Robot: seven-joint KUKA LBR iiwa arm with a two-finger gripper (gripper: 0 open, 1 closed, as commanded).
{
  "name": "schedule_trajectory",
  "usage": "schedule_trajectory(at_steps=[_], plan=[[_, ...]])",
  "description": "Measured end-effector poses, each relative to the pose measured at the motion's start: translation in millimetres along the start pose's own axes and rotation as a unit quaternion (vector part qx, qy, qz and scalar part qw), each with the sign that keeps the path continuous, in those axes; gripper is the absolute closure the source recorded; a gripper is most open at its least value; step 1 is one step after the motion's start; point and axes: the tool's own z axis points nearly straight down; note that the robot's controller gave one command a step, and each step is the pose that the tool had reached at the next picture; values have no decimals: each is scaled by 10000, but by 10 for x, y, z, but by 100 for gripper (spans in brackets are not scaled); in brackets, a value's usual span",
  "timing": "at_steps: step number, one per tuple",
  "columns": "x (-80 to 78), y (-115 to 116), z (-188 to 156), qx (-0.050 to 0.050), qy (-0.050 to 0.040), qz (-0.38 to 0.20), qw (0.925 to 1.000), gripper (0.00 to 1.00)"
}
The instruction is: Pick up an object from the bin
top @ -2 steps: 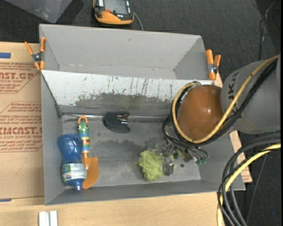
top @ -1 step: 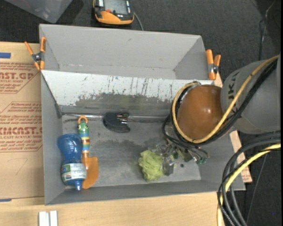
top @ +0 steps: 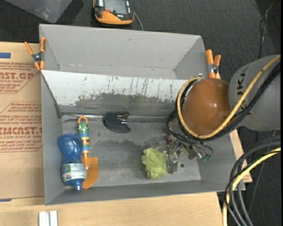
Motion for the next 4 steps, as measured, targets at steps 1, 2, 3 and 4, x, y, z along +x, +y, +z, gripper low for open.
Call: schedule_trajectory(at_steps=[1,2,3,4], plan=[[-321,340,-317,-2,-4,42,10000,100],[-263,309,-519,-26,30,23,10000,100],[-241,262,-802,16,-39,-134,9999,100],[-478,-139,-736,21,-41,-702,9975,100]])
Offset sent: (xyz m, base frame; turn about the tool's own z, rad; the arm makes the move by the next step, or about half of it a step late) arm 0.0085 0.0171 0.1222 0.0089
